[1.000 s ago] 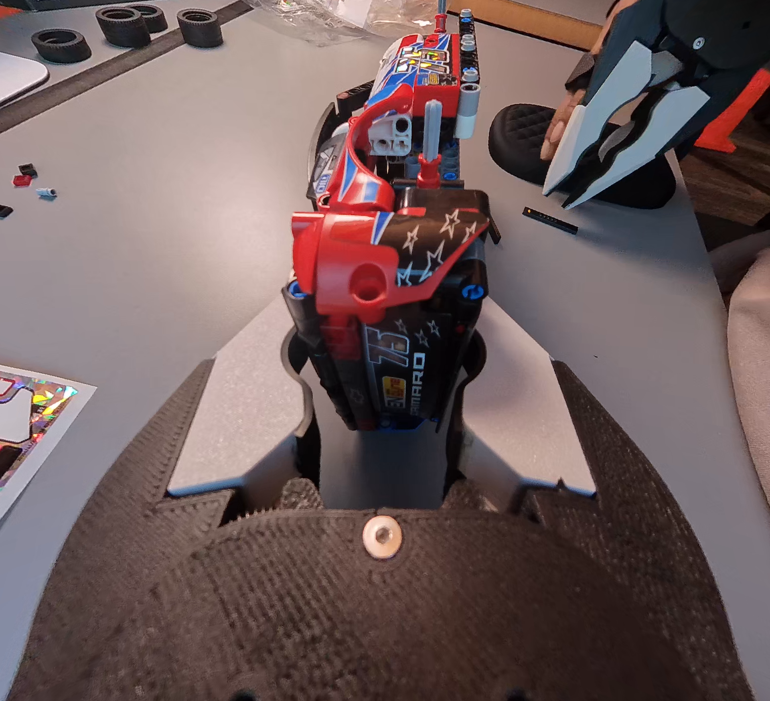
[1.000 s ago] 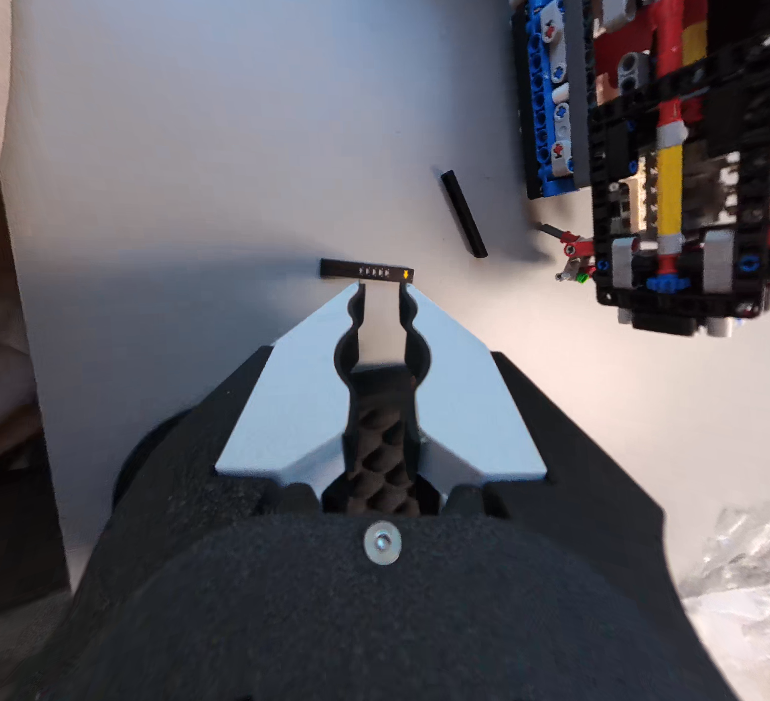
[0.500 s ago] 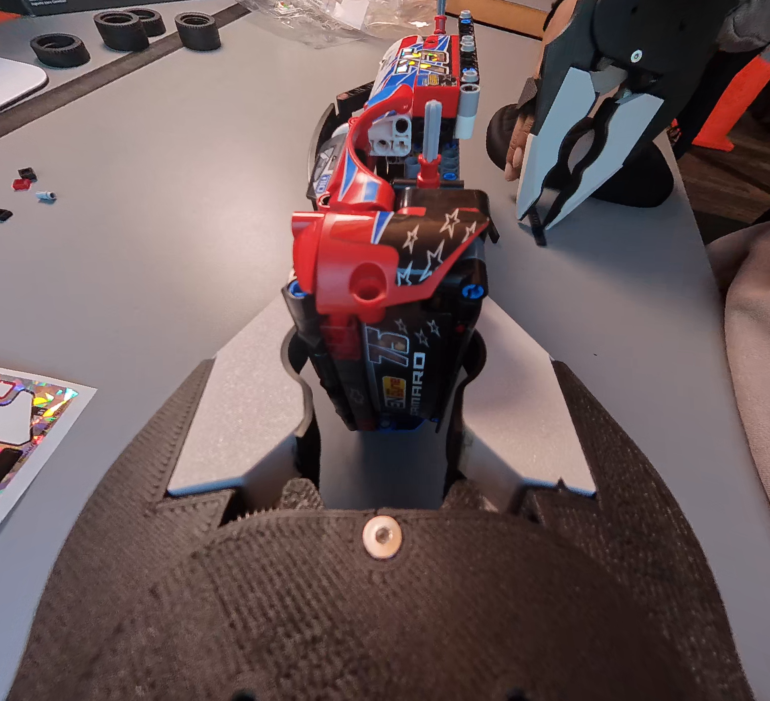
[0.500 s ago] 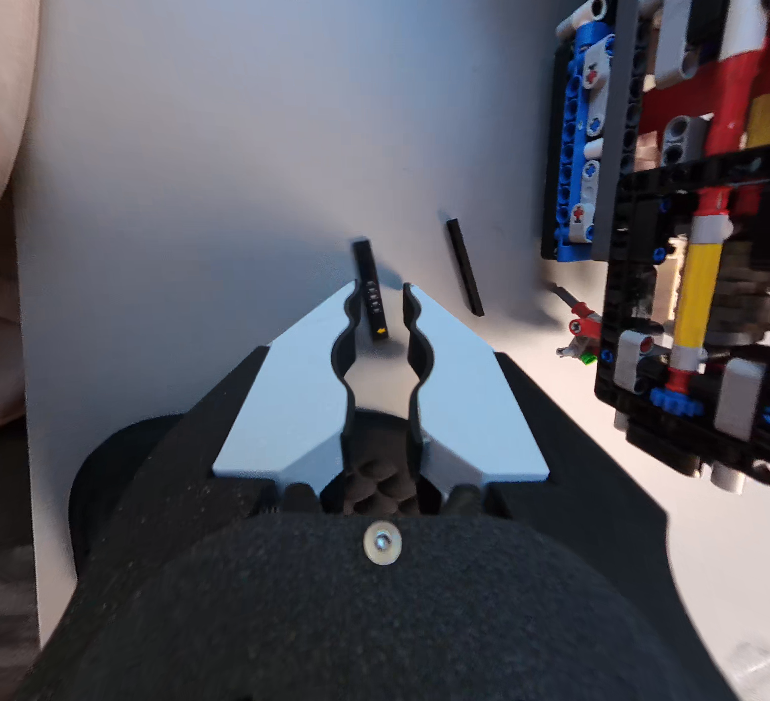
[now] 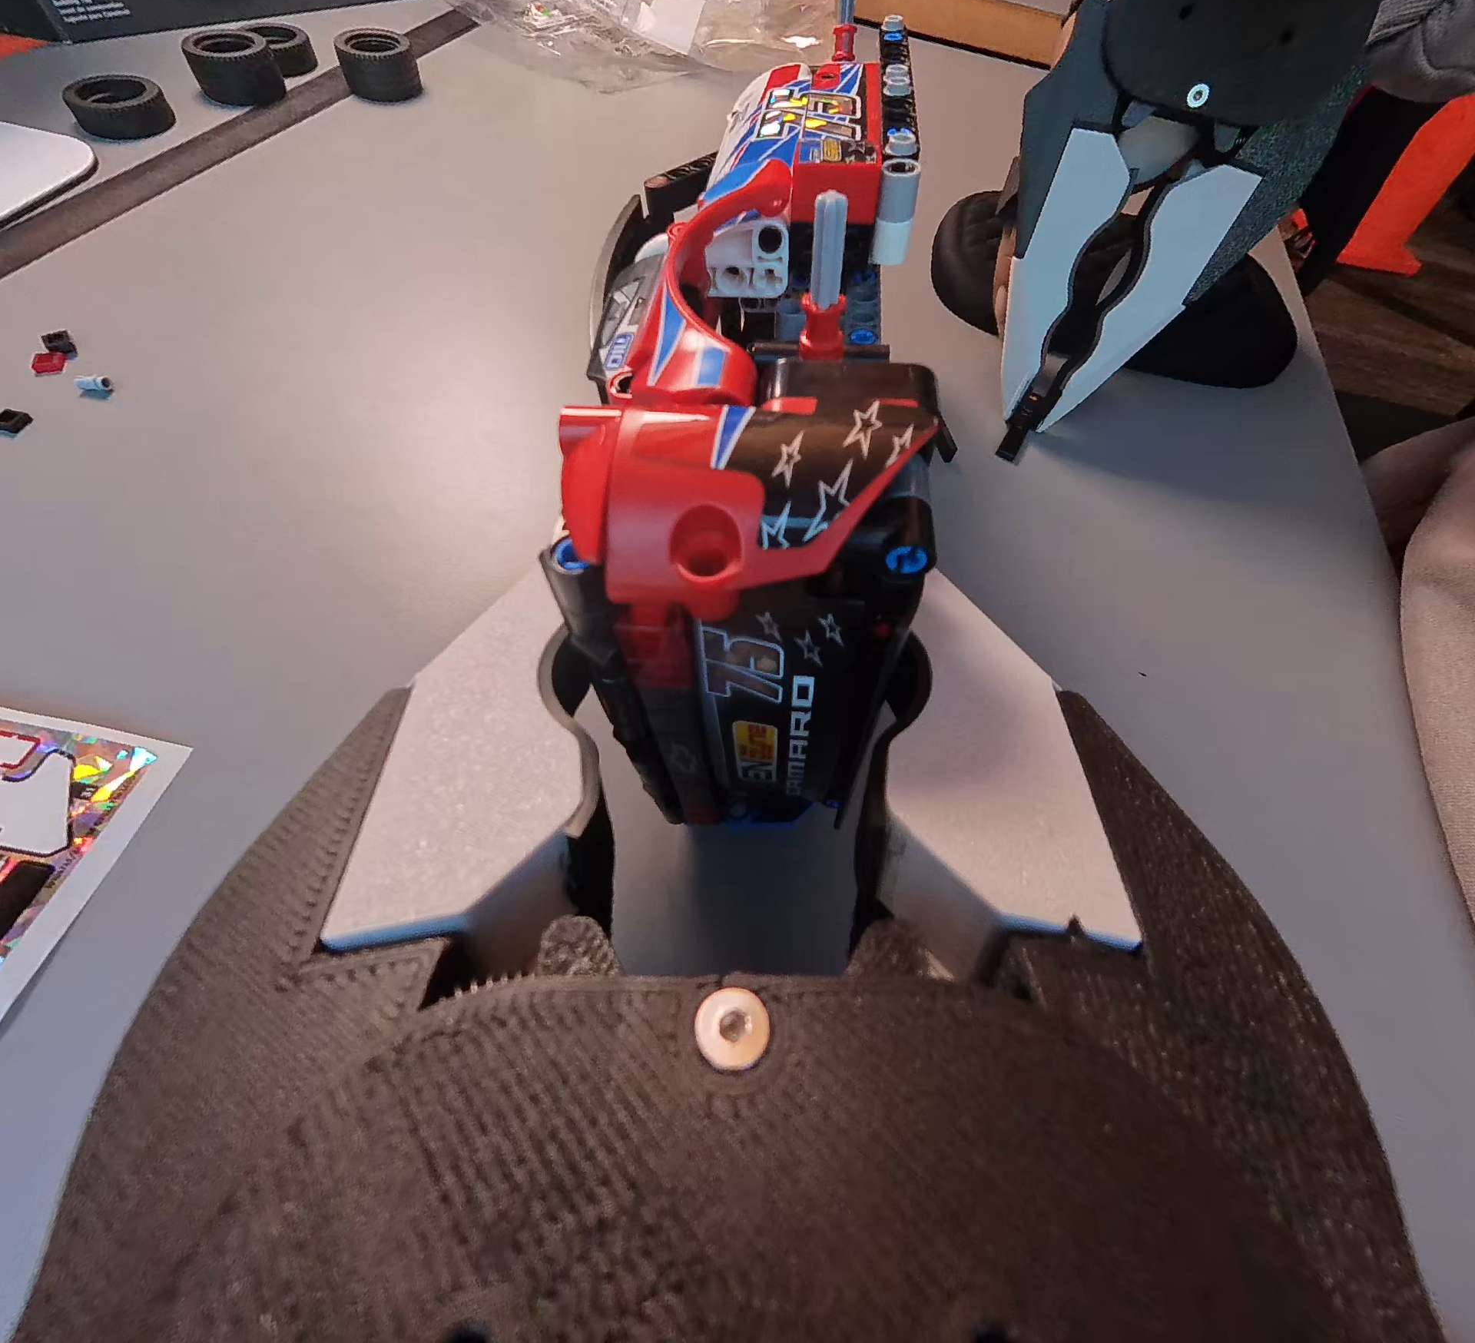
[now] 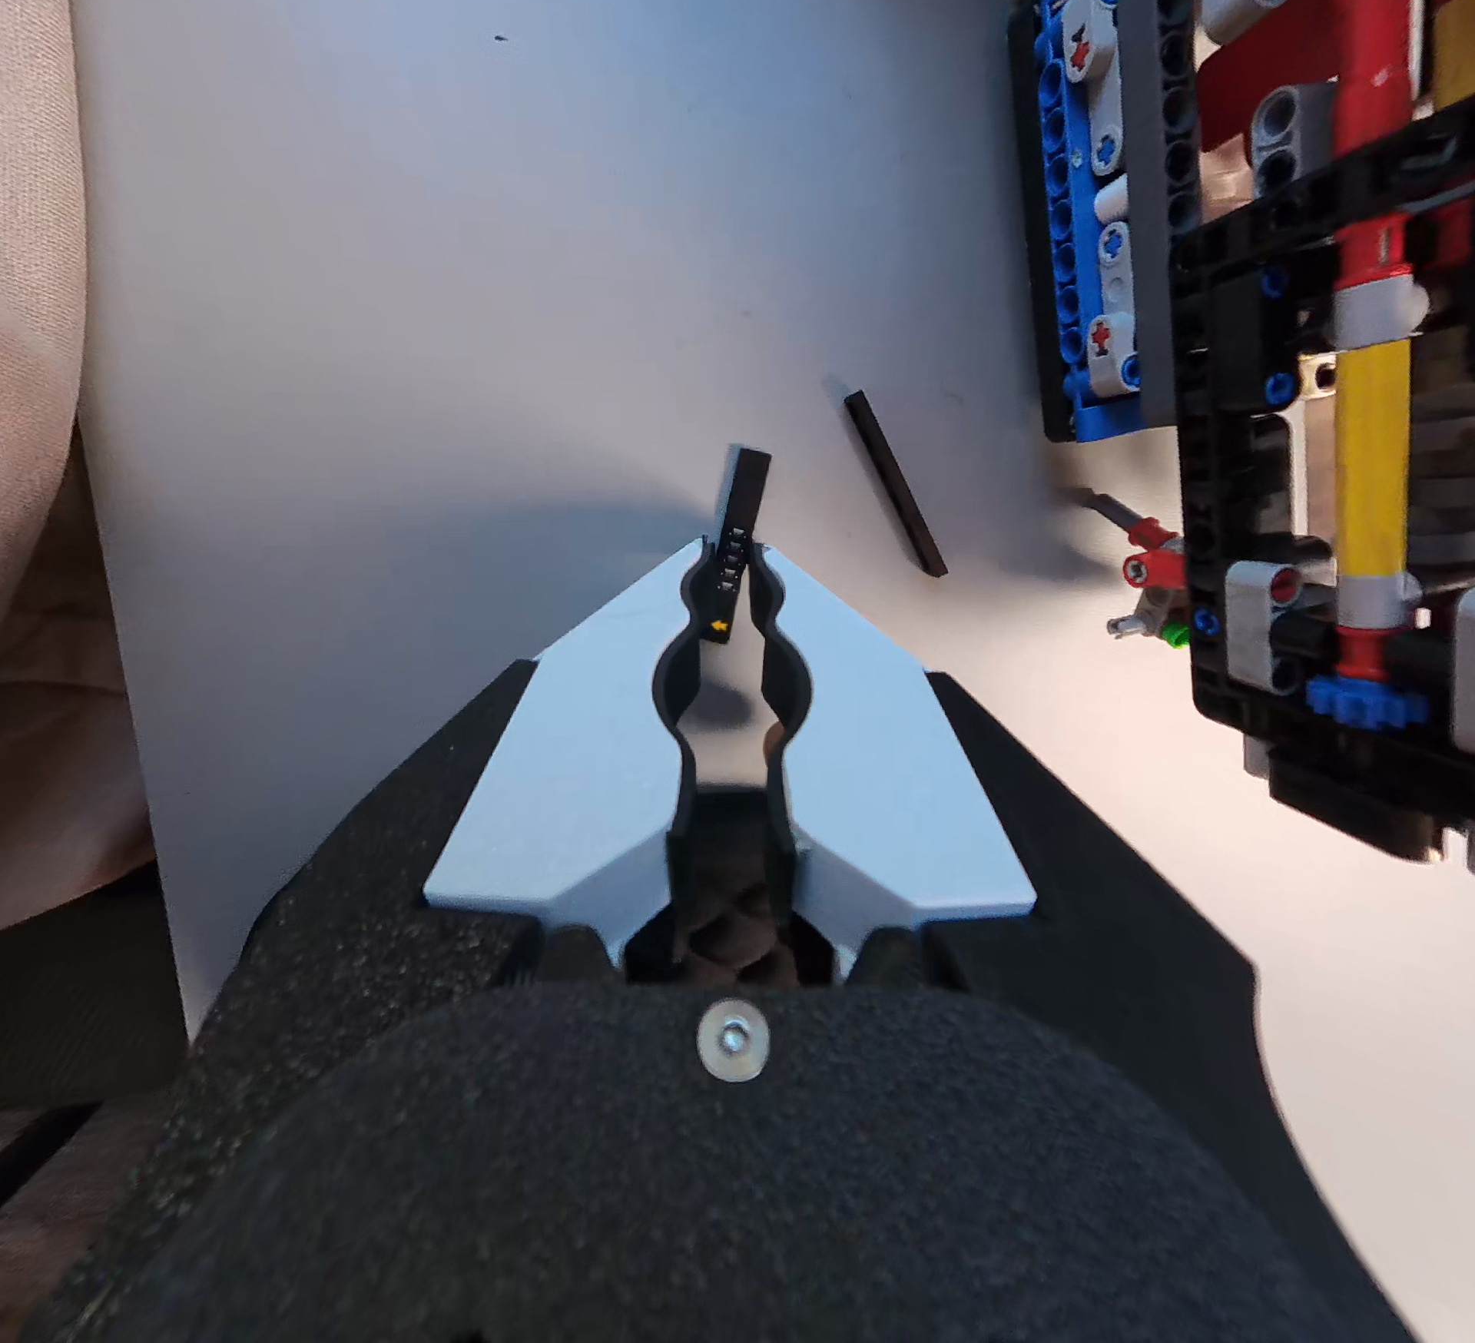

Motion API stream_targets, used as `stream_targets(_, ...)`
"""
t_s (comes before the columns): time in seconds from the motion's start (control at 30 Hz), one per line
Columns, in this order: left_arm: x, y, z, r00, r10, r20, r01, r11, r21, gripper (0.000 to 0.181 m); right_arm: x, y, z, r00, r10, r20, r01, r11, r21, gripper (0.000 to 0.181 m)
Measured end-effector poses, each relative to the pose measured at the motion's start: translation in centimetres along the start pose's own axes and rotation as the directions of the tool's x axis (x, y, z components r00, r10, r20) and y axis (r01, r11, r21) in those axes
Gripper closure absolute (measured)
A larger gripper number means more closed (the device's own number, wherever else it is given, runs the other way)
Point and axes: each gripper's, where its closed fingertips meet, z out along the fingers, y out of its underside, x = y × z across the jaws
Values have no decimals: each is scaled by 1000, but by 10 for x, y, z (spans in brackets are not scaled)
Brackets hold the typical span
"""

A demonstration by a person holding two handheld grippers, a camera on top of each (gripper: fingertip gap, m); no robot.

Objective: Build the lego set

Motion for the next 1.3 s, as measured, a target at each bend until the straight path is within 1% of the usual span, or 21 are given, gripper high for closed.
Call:
stream_targets(0.03, 0, 0, 0, 1000, 0, 0, 0, 1000, 0, 108, 0, 0, 0, 1000, 1, 7, -1, 1000, -6, 177)
stream_targets(0.1, 0, 0, 0, 1000, 5, 1, -5, 1000, 0, 108, 0, -5, -1, 999, -46, 0, 46, 999, -10, 177)
stream_targets(0.13, 1, 0, 0, 1000, 11, 1, -11, 1000, 1, 108, 0, -17, -6, 998, -70, 1, 70, 997, 24, 176)
stream_targets(0.2, 2, -1, 0, 1000, 30, 2, -30, 1000, 2, 108, 10, -52, -32, 995, -97, -26, 99, 989, 114, 176)
stream_targets(0.27, 3, -1, 0, 999, 52, 0, -52, 999, 4, 108, 28, -88, -63, 988, -136, -70, 146, 975, 167, 176)
stream_targets(0.33, 4, -1, 0, 997, 74, 2, -74, 997, 1, 108, 45, -116, -87, 977, -185, -101, 201, 964, 172, 177)
stream_targets(0.37, 5, -1, 0, 997, 83, 3, -83, 997, -1, 108, 52, -126, -94, 974, -202, -100, 217, 963, 160, 177)
stream_targets(0.43, 6, -1, 0, 995, 100, 5, -100, 995, -4, 108, 64, -137, -98, 971, -225, -87, 235, 964, 125, 177)
stream_targets(0.53, 6, -1, 0, 994, 109, 5, -109, 994, -6, 108, 67, -140, -91, 975, -222, -16, 223, 971, 87, 177)
stream_targets(0.63, 6, -1, 0, 994, 109, 3, -109, 994, -4, 108, 65, -137, -82, 976, -216, 24, 214, 975, 66, 176)
stream_targets(0.8, 6, -1, 0, 995, 103, 0, -103, 995, 0, 108, 64, -135, -80, 979, -199, 43, 195, 978, 77, 177)
stream_targets(0.93, 6, -1, 0, 995, 100, 0, -100, 995, 1, 108, 65, -135, -80, 977, -207, 46, 204, 977, 58, 176)
stream_targets(1.07, 6, -1, 0, 994, 107, 1, -107, 994, 2, 108, 64, -135, -79, 978, -188, 86, 184, 982, 52, 176)
stream_targets(1.17, 7, -1, 0, 994, 113, 1, -113, 994, 1, 108, 62, -134, -79, 975, -196, 103, 195, 980, 27, 176)
stream_targets(1.3, 6, -1, 0, 995, 102, -1, -102, 995, -3, 109, 63, -134, -77, 973, -214, 88, 216, 976, -9, 176)
